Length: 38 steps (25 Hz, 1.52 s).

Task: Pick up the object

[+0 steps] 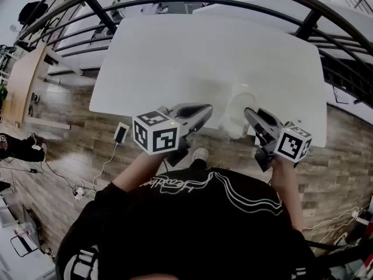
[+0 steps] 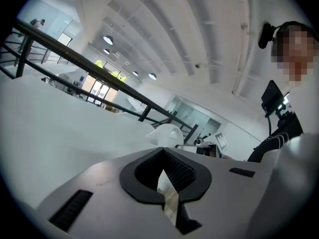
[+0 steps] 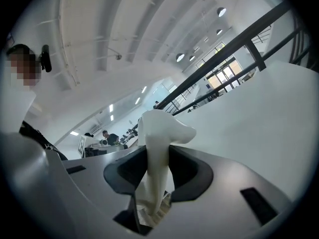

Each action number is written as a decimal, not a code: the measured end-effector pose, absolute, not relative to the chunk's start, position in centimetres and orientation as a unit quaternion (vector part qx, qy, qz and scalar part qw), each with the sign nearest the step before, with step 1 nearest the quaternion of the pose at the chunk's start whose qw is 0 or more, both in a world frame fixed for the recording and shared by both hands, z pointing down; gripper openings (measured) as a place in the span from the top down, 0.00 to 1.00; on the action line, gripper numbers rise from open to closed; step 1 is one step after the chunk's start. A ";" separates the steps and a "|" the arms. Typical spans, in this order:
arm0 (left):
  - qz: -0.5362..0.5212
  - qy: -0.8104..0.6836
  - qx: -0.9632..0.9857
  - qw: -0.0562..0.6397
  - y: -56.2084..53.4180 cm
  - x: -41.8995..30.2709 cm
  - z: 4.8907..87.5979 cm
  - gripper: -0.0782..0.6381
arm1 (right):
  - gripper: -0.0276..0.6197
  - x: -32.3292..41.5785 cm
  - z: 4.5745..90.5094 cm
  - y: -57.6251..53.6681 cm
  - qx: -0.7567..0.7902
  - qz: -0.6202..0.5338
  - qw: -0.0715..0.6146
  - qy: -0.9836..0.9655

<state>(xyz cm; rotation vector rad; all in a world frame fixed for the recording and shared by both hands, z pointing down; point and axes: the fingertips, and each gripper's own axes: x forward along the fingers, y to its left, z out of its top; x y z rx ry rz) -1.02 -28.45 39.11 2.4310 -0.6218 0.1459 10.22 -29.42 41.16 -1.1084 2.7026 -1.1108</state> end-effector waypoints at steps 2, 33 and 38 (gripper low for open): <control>0.040 -0.230 0.920 0.315 -26.5 -0.9 38.1 0.88 | 0.76 10.0 39.3 -27.1 -0.348 -0.344 0.019 0.872; 0.007 -0.226 0.940 0.256 -5.2 5.0 31.8 0.88 | 0.76 15.0 33.0 -6.1 -0.333 -0.292 0.067 0.894; 0.008 -0.228 0.941 0.251 -4.3 5.2 31.4 0.88 | 0.76 15.2 32.8 -5.1 -0.329 -0.287 0.068 0.897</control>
